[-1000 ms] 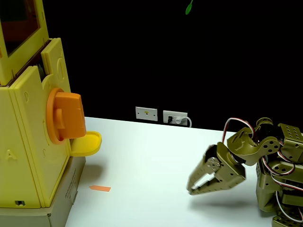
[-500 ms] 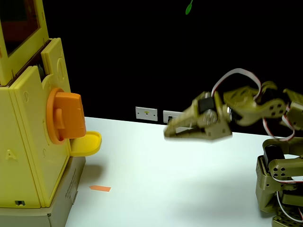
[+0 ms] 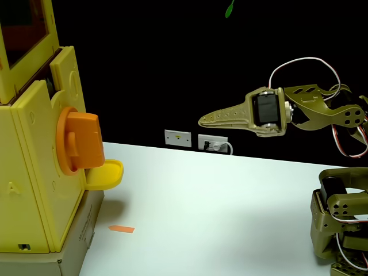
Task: Turn the button of vending machine.
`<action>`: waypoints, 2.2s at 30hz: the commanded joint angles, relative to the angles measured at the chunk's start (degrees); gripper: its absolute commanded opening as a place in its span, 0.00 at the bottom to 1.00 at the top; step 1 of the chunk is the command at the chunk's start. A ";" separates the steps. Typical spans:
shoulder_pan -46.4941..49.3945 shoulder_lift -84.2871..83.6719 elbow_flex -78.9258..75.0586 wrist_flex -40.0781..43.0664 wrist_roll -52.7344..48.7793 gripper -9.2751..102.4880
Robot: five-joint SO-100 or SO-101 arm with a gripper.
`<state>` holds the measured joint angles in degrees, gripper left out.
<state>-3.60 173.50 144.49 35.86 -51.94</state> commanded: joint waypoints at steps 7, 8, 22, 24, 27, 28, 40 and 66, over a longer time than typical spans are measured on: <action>-1.93 -2.11 9.14 -16.96 -19.78 0.08; -1.76 -2.20 10.11 -18.98 -20.57 0.08; 1.67 -17.75 24.08 -55.81 -30.23 0.09; 1.76 -21.27 23.29 -58.80 -31.73 0.09; 2.81 -27.60 20.13 -60.29 -32.08 0.14; 3.25 -30.15 18.54 -60.38 -31.64 0.17; 7.29 -51.68 2.37 -60.47 -27.60 0.39; 7.47 -74.09 -18.72 -67.50 -28.48 0.38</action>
<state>2.99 99.58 129.29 -30.76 -80.60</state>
